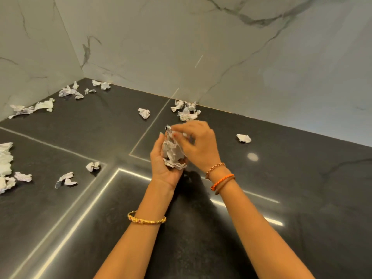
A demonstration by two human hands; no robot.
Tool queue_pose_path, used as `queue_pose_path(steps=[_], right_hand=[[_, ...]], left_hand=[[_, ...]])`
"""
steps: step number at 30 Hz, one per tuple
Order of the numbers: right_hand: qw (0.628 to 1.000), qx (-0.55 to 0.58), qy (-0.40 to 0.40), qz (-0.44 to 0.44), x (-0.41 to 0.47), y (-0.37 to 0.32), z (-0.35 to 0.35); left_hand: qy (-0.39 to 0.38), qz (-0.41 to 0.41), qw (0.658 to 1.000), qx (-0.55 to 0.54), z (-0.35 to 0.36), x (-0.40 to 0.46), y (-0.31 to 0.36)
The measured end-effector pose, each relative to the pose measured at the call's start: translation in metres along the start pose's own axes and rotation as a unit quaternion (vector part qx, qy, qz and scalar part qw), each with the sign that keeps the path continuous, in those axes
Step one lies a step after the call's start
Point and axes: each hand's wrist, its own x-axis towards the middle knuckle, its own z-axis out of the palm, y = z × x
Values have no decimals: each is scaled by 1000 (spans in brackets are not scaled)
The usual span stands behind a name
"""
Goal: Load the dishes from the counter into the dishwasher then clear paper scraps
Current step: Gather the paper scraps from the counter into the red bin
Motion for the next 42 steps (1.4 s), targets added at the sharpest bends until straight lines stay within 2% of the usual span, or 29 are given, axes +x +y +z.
queue_pose_path(steps=[3, 4, 7, 10, 12, 14, 17, 18, 20, 22, 25, 27, 29, 31, 33, 34, 37, 39, 42], right_hand=[[977, 134, 67, 155, -2, 21, -28], [968, 138, 72, 195, -3, 34, -38], [968, -56, 8, 245, -5, 86, -60], [935, -160, -81, 306, -20, 128, -65], [944, -170, -69, 275, -25, 140, -60], [965, -144, -11, 220, -23, 136, -49], [973, -11, 158, 171, -9, 116, -28], [967, 38, 196, 157, -3, 105, -20], [963, 103, 224, 108, 8, 86, -4], [972, 130, 187, 60, 13, 75, 13], [993, 62, 101, 11, 8, 73, 33], [996, -6, 90, 1, 5, 74, 36], [995, -15, 96, -2, 6, 74, 32], [994, -3, 105, 39, 9, 74, 27], [985, -19, 118, 125, 12, 83, 22], [979, -31, 98, 174, 13, 88, 21], [957, -76, -89, 266, 17, 99, 23], [945, -155, -160, 241, 26, 102, 29], [935, -185, -205, 222, 51, 104, 51]], left_hand=[[22, -11, 999, -22, 9, 9, -13], [34, -16, 999, -27, 11, 14, -17], [44, -32, 997, -48, 9, 27, -26], [43, -37, 997, -56, 10, 42, -28], [41, -43, 997, -52, 10, 55, -28], [51, -48, 997, -40, 8, 68, -27], [54, -47, 997, -5, 5, 81, -25], [46, -43, 998, 4, 6, 81, -24], [37, -26, 999, 26, 7, 82, -23], [24, -10, 999, 25, 7, 80, -24], [4, 1, 1000, 5, 5, 80, -22], [-4, 5, 1000, 3, 4, 80, -18], [-2, 10, 1000, 9, 2, 83, -13], [3, 13, 1000, 2, 2, 85, -9], [30, 15, 999, -15, 1, 86, -4], [43, 21, 999, -19, 2, 86, -1], [74, 51, 996, -19, 1, 87, 12], [87, 70, 993, -25, -2, 88, 22], [95, 89, 991, -5, -5, 88, 34]])
